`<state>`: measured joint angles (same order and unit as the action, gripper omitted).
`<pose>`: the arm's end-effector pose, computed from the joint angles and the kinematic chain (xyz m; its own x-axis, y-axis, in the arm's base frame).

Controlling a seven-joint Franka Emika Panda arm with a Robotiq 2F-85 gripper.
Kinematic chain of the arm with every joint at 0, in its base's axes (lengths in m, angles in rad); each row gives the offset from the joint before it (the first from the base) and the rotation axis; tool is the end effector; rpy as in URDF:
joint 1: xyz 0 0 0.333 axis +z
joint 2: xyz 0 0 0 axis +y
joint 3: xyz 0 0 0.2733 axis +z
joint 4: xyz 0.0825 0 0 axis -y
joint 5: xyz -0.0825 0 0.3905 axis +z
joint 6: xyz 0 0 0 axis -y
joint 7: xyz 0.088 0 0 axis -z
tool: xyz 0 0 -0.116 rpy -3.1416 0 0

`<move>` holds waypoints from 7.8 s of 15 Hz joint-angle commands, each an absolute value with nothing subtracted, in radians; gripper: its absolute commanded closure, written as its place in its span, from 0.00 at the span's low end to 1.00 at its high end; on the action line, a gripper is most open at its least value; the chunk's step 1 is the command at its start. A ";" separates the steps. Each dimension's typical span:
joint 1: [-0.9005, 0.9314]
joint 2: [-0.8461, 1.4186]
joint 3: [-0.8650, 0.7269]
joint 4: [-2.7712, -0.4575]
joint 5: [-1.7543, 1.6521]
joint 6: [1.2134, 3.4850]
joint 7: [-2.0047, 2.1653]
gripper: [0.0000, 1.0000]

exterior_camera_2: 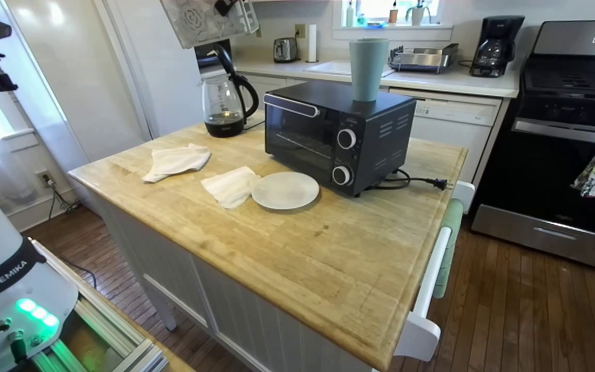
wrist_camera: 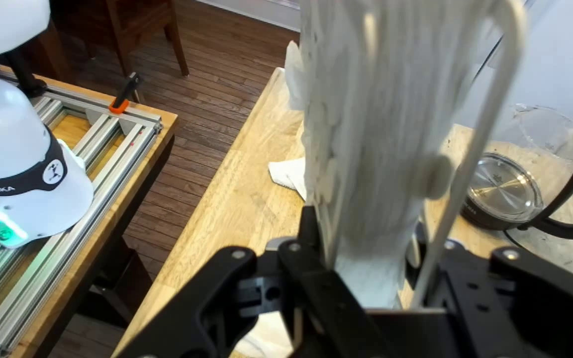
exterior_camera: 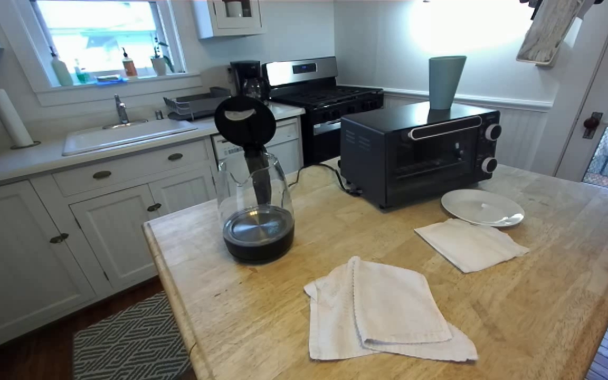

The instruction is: Put the paper towel container on the oven

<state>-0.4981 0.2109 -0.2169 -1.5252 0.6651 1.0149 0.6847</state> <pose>0.4650 -0.2729 0.4837 0.2226 -0.5628 -0.7961 -0.9631 -0.2537 -0.0899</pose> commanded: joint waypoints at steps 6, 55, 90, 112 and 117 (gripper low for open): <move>-0.433 0.430 -0.276 -1.166 0.645 0.823 0.700 0.84; -0.432 0.407 -0.264 -1.632 1.173 1.595 1.030 0.84; -0.365 0.352 -0.284 -1.813 1.286 1.867 1.093 0.36; -0.340 0.165 -0.333 -1.970 1.120 1.929 1.250 0.00; -0.347 0.088 -0.365 -2.023 0.953 1.959 1.341 0.00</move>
